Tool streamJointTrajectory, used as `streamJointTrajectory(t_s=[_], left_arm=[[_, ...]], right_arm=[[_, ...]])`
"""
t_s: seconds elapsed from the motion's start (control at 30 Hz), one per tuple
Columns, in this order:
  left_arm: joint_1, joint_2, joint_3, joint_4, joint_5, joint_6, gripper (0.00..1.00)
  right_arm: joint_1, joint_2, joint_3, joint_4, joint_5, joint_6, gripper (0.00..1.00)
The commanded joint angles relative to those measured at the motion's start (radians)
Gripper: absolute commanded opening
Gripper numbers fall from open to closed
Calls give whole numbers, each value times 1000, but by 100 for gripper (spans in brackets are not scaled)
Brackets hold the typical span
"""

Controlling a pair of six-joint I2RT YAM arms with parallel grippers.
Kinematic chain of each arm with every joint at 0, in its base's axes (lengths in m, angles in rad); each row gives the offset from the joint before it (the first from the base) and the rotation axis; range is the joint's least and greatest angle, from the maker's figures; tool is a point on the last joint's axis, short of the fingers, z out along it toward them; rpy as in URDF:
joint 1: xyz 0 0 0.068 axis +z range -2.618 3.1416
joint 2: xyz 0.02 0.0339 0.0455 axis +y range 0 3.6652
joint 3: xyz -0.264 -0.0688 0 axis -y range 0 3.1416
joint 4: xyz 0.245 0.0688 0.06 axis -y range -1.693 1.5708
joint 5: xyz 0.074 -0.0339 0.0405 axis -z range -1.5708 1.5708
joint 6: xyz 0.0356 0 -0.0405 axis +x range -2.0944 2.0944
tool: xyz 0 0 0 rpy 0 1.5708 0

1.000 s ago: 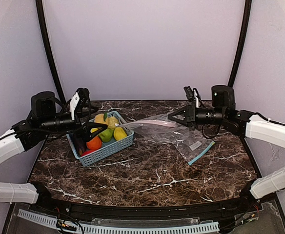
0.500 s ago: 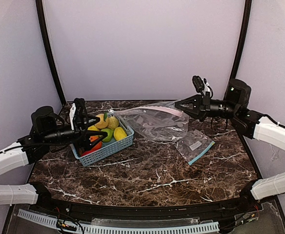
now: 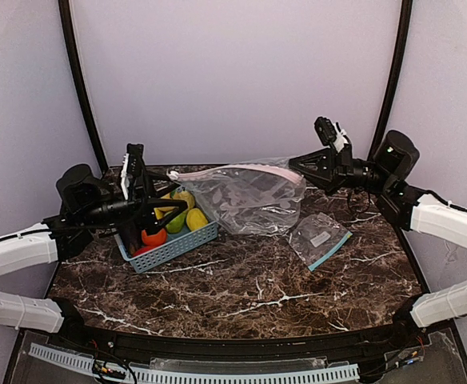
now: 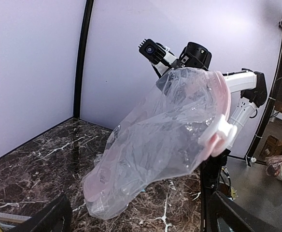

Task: Place the food in the zip-top bag and seal the zipper
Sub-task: Pass from the right arm to the left

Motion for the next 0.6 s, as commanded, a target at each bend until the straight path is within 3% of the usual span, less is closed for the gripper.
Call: streamJointTrajectory(t_s=[0.0,0.23,0.43,0.57], left_arm=[[-26,33,38,103,21,-23,93],[-52,83,60,176,40,-60,61],[-61,96,62,184,24,-68,52],[-61,96,63,189,14,-75,39]], right_arm=[[-7,3,-12,101,-30,44,0],[-12,-1,-23,104,-31,49,0],[-19,-4,-30,105,-34,48,0],[-22,-4,-42,105,-34,53,0]])
